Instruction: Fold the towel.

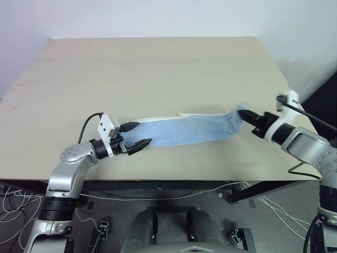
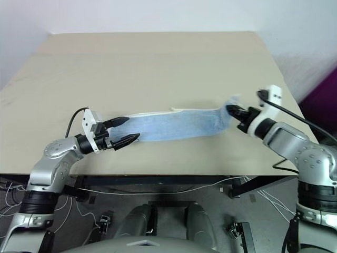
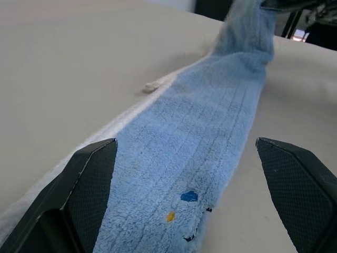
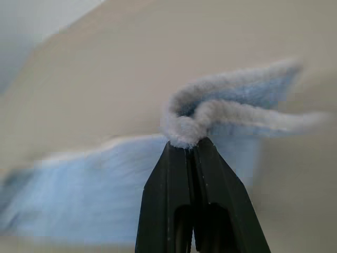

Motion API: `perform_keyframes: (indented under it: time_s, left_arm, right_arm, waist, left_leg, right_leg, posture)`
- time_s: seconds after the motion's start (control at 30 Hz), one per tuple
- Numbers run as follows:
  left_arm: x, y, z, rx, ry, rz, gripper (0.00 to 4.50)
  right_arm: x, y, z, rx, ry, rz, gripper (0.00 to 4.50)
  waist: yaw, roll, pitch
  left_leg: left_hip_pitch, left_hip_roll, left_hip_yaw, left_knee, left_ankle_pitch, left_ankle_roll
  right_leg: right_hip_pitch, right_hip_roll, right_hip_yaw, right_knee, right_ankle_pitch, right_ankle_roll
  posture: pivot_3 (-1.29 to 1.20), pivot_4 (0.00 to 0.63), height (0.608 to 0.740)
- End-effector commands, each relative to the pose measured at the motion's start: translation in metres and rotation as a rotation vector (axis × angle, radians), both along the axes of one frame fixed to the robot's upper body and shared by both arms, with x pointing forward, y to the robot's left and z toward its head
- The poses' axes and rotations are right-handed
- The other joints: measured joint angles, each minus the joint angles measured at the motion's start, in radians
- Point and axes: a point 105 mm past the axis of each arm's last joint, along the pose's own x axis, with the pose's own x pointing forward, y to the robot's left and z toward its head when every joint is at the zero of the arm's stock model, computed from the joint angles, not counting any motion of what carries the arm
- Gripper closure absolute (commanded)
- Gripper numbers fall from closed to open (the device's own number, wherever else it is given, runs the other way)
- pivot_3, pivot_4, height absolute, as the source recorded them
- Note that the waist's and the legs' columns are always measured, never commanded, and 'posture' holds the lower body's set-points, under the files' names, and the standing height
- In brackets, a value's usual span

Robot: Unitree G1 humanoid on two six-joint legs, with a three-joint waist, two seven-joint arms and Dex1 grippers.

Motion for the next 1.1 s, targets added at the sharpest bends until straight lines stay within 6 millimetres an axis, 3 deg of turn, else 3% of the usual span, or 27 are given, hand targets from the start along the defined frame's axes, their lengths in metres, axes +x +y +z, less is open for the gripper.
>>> perform_keyframes:
  time_s: [0.03,0.1,0.3,0.63,0.73,0.87,1.0,1.1]
  left_arm:
    - [0.000,-0.004,0.008,0.000,-0.044,-0.013,0.09]
    - [0.000,-0.007,0.007,-0.003,-0.045,-0.014,0.09]
    - [-0.004,-0.004,0.008,-0.011,-0.052,0.009,0.09]
    - [-0.008,-0.004,0.006,-0.016,-0.043,0.026,0.09]
    - [-0.008,-0.005,0.006,-0.019,-0.041,0.026,0.09]
    - [-0.010,-0.003,0.007,-0.034,-0.037,0.035,0.09]
    - [-0.015,0.002,0.016,-0.114,-0.034,0.062,0.09]
    - [-0.020,0.007,0.021,-0.206,-0.012,0.099,0.09]
  right_arm:
    - [-0.007,0.049,-0.005,-0.144,-0.047,0.243,4.45]
    - [-0.005,0.068,-0.018,-0.188,-0.036,0.319,4.45]
    - [-0.003,0.085,-0.043,-0.238,-0.007,0.399,4.45]
    - [-0.003,0.096,-0.049,-0.214,-0.009,0.431,4.45]
    - [-0.009,0.099,-0.046,-0.172,-0.005,0.462,3.81]
    - [-0.013,0.094,-0.035,-0.155,-0.048,0.454,2.48]
    - [-0.016,0.081,-0.011,-0.144,-0.158,0.438,1.18]
    - [-0.008,0.071,0.006,-0.121,-0.236,0.388,1.18]
  waist:
    - [0.001,0.000,0.000]
    - [0.002,0.000,0.000]
    - [0.005,0.000,0.000]
    - [0.004,0.000,0.000]
    - [0.004,0.000,0.000]
    - [0.004,0.000,0.000]
    - [0.004,0.000,0.000]
    - [0.002,0.000,0.000]
  left_leg:
    - [0.000,0.000,0.000,0.000,0.000,0.000]
    - [0.000,0.000,0.000,0.000,0.000,0.000]
    - [-0.002,-0.001,-0.002,0.000,0.000,0.000]
    - [-0.002,-0.001,-0.003,-0.001,0.000,0.000]
    - [-0.002,-0.001,-0.003,-0.001,0.000,0.000]
    - [-0.002,-0.001,-0.003,-0.001,0.000,0.000]
    - [-0.002,-0.001,-0.003,-0.001,0.000,0.000]
    - [-0.002,-0.001,-0.004,-0.001,0.000,0.000]
  right_leg:
    - [0.000,0.000,0.000,-0.001,0.000,0.000]
    - [0.000,0.000,-0.001,-0.001,0.000,0.000]
    - [0.000,-0.002,-0.002,-0.003,0.000,0.000]
    - [0.000,-0.002,-0.002,-0.003,0.000,0.000]
    - [0.000,-0.002,-0.002,-0.003,0.000,0.000]
    - [0.000,-0.002,-0.002,-0.003,0.000,0.000]
    - [0.000,-0.002,-0.002,-0.004,0.000,0.000]
    - [0.000,-0.002,-0.002,-0.004,0.000,0.000]
  posture:
    - [0.00,0.150,0.740]
    - [0.00,0.150,0.740]
    - [0.00,0.150,0.740]
    - [0.00,0.150,0.740]
    - [0.00,0.150,0.740]
    - [0.00,0.150,0.740]
    - [0.00,0.150,0.740]
    - [0.00,0.150,0.740]
